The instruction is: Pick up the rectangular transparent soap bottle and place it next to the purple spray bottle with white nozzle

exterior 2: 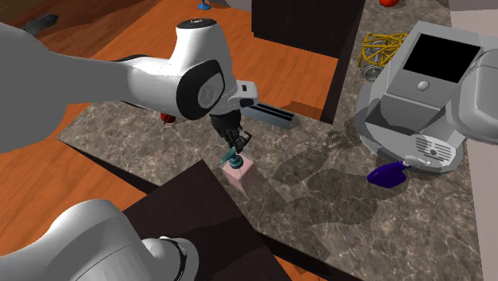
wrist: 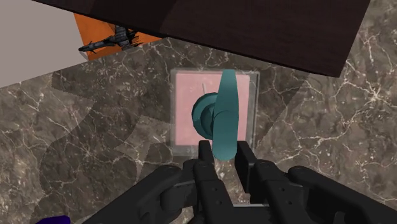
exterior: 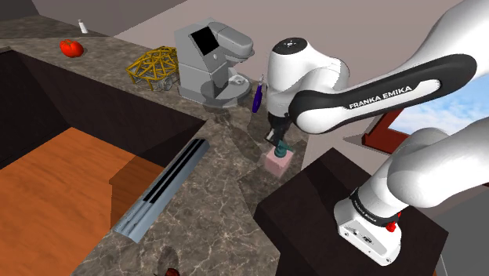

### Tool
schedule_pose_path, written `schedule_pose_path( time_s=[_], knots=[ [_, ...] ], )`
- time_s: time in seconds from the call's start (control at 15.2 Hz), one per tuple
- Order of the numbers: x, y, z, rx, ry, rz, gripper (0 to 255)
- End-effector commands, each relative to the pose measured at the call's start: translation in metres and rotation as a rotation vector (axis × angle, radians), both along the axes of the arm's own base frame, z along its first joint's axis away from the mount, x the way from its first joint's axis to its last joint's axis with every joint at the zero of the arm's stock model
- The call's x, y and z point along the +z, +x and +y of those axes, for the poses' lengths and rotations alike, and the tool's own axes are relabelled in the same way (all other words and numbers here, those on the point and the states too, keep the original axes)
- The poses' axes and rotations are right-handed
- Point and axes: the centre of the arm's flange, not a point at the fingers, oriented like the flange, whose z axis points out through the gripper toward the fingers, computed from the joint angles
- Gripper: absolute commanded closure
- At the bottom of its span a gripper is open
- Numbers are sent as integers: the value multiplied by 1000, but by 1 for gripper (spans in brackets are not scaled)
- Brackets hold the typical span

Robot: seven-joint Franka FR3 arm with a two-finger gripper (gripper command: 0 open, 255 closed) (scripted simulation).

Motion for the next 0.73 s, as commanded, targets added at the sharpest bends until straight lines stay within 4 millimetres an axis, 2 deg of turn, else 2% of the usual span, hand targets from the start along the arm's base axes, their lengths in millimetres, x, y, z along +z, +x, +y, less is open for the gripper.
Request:
schedule_pose_path(
  time_s=[0.0, 0.66],
  knots=[
    [12, 0, -1, 0, 0, 0, 255],
    [65, 0, -1, 0, 0, 0, 255]
  ],
)
